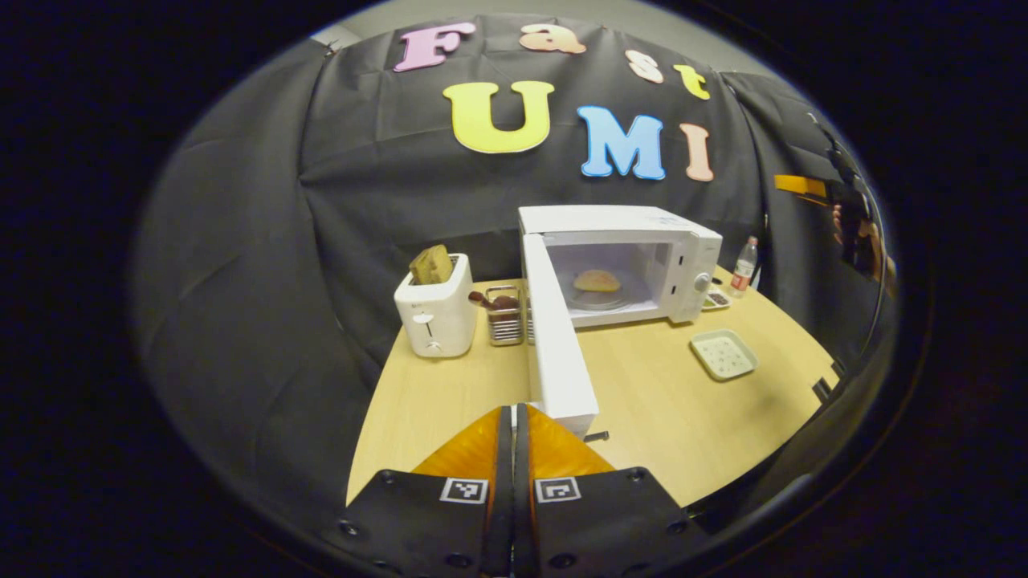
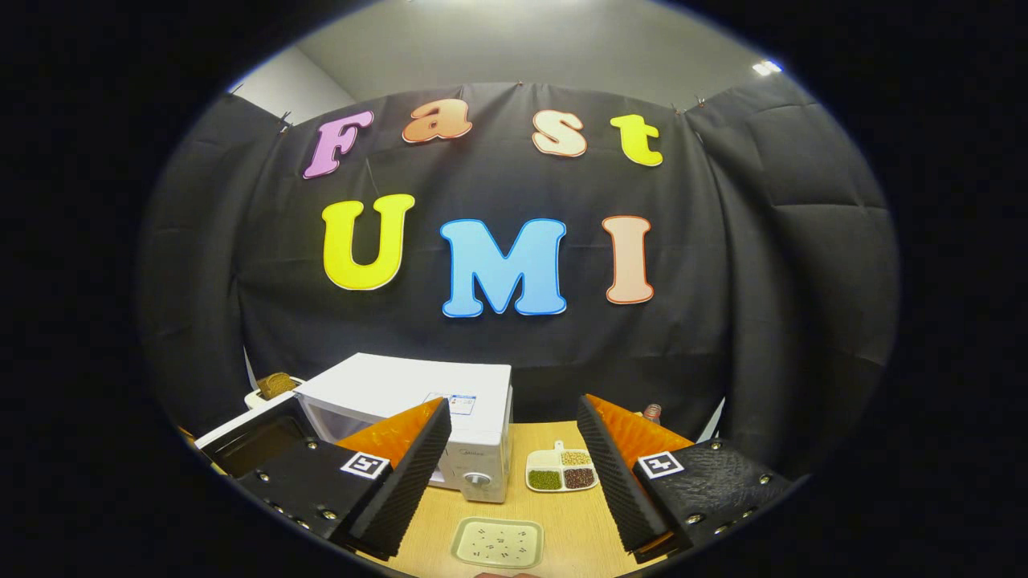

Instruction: Open the microwave oven with the left hand, put the food in, and close the microwave oven.

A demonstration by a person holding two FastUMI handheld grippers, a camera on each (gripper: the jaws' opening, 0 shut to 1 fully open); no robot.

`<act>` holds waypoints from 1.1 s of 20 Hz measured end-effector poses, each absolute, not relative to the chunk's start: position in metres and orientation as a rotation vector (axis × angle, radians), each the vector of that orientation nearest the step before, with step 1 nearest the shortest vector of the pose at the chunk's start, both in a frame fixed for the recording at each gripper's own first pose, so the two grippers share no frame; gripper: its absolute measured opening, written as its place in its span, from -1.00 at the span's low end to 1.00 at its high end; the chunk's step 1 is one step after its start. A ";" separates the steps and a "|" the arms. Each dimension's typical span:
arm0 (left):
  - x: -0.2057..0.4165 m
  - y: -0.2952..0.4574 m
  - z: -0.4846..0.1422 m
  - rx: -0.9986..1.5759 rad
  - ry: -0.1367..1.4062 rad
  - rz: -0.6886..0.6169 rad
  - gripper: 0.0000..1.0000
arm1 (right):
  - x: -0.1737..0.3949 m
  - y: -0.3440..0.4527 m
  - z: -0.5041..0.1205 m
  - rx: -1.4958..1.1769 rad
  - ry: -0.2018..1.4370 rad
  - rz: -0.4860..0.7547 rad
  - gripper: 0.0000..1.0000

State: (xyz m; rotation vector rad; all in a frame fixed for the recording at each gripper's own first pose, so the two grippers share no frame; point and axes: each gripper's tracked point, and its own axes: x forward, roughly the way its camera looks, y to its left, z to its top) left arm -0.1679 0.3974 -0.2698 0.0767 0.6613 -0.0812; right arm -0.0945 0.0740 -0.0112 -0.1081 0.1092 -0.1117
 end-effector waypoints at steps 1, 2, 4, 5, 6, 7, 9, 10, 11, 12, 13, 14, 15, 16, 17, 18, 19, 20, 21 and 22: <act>-0.169 0.388 -0.272 0.069 0.667 -0.108 -0.85 | -0.095 0.073 -0.012 -0.104 0.109 -0.115 0.93; -0.170 0.377 -0.277 0.063 0.678 -0.136 -0.85 | -0.096 0.073 -0.012 -0.098 0.111 -0.116 0.94; -0.168 0.359 -0.288 0.073 0.695 -0.169 -0.85 | -0.098 0.071 -0.013 -0.074 0.117 -0.118 0.94; -0.165 0.353 -0.288 0.089 0.697 -0.171 -0.84 | -0.098 0.069 -0.012 -0.063 0.117 -0.122 0.94; -0.161 0.346 -0.283 0.098 0.682 -0.174 -0.84 | -0.100 0.064 -0.012 -0.061 0.121 -0.135 0.94; -0.156 0.336 -0.281 0.090 0.671 -0.186 -0.84 | -0.100 0.061 -0.013 -0.062 0.127 -0.140 0.93; -0.154 0.310 -0.282 0.076 0.679 -0.235 -0.84 | -0.103 0.054 -0.011 -0.061 0.122 -0.155 0.94; -0.152 0.299 -0.285 0.083 0.689 -0.264 -0.84 | -0.105 0.049 -0.010 -0.053 0.118 -0.165 0.94; -0.150 0.288 -0.286 0.096 0.698 -0.291 -0.84 | -0.106 0.046 -0.011 -0.043 0.119 -0.170 0.94; -0.146 0.278 -0.287 0.102 0.701 -0.317 -0.84 | -0.107 0.041 -0.012 -0.035 0.121 -0.180 0.94; -0.142 0.269 -0.287 0.104 0.706 -0.337 -0.84 | -0.109 0.035 -0.014 -0.029 0.124 -0.190 0.94; -0.140 0.260 -0.285 0.110 0.705 -0.355 -0.83 | -0.111 0.028 -0.015 -0.022 0.126 -0.202 0.93; -0.136 0.252 -0.285 0.119 0.705 -0.371 -0.82 | -0.112 0.022 -0.015 -0.017 0.127 -0.213 0.94; -0.133 0.243 -0.286 0.124 0.708 -0.387 -0.82 | -0.115 0.015 -0.016 -0.012 0.129 -0.226 0.94; -0.129 0.234 -0.285 0.123 0.709 -0.404 -0.82 | -0.116 0.008 -0.016 -0.008 0.132 -0.239 0.93; -0.127 0.224 -0.286 0.124 0.708 -0.421 -0.83 | -0.117 0.001 -0.018 -0.003 0.136 -0.251 0.93; -0.122 0.215 -0.286 0.124 0.707 -0.437 -0.84 | -0.118 -0.005 -0.019 0.003 0.140 -0.262 0.93; -0.117 0.206 -0.285 0.126 0.706 -0.451 -0.89 | -0.120 -0.010 -0.022 0.010 0.149 -0.268 0.93; -0.111 0.199 -0.284 0.131 0.701 -0.462 -0.89 | -0.120 -0.014 -0.022 0.018 0.156 -0.272 0.94; -0.106 0.192 -0.285 0.137 0.698 -0.473 -0.84 | -0.120 -0.019 -0.021 0.026 0.155 -0.274 0.95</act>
